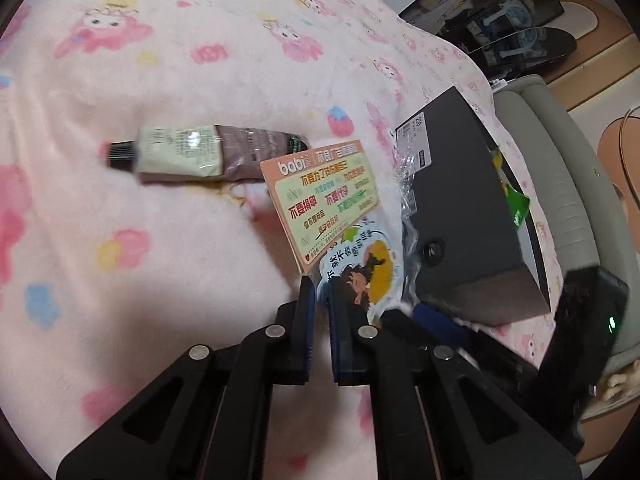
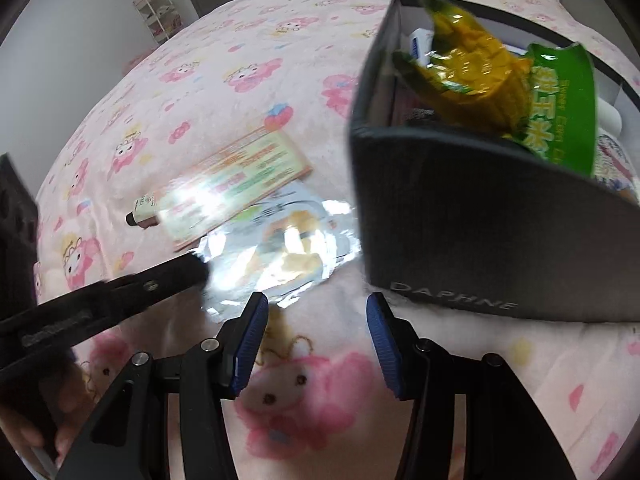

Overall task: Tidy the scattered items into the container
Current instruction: 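Move the left tool toward the babi card and girl sticker, then close the left tool on the girl sticker and babi card together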

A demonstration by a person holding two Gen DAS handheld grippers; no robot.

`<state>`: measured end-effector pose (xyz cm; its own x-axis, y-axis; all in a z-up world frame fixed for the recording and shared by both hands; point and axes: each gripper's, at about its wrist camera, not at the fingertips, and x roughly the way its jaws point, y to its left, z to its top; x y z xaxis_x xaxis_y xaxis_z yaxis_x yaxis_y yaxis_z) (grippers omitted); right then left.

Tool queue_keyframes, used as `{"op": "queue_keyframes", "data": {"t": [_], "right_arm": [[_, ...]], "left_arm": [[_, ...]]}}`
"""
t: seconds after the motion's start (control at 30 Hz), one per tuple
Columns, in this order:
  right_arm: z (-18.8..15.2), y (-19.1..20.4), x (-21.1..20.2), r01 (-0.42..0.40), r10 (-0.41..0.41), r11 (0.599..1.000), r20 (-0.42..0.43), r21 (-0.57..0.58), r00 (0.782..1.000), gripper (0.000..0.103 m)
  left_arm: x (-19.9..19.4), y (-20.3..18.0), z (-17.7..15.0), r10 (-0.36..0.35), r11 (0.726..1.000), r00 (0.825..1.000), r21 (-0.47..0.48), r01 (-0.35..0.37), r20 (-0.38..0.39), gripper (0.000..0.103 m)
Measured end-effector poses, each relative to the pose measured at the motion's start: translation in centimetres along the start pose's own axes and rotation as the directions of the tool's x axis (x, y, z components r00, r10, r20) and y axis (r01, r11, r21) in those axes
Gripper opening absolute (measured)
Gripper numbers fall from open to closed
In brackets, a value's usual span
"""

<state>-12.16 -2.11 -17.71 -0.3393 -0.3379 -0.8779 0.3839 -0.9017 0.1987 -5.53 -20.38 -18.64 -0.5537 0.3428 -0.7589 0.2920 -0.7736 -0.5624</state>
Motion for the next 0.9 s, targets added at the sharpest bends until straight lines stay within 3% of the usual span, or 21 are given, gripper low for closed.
{"op": "queue_keyframes", "data": {"t": [0.17, 0.27, 0.5, 0.67, 0.9], "right_arm": [[0.4, 1.3, -0.4, -0.021, 0.021, 0.998, 0.001, -0.054, 1.0, 0.047], [1.0, 2.7, 0.2, -0.036, 0.036, 0.994, -0.001, -0.103, 0.999, 0.047], [2.4, 4.6, 3.1, -0.072, 0.073, 0.988, 0.006, -0.138, 0.997, 0.047], [0.9, 4.3, 3.1, -0.173, 0.168, 0.977, -0.047, -0.127, 0.985, 0.046], [-1.3, 5.4, -0.1, -0.272, 0.254, 0.948, -0.122, -0.166, 0.96, 0.041]], "left_arm": [[-2.3, 2.9, -1.0, 0.041, 0.998, 0.999, -0.041, -0.041, -0.01, 0.004], [-2.2, 4.4, -1.0, 0.06, 0.994, 0.998, -0.09, -0.061, -0.01, 0.011], [-2.1, 4.2, -0.7, 0.097, 0.993, 0.995, -0.077, -0.094, 0.036, 0.014], [-2.2, 4.3, -0.7, 0.086, 0.994, 0.996, -0.074, -0.083, 0.036, 0.019], [-2.6, 4.2, -0.6, 0.154, 0.986, 0.986, -0.071, -0.149, 0.069, 0.024]]}}
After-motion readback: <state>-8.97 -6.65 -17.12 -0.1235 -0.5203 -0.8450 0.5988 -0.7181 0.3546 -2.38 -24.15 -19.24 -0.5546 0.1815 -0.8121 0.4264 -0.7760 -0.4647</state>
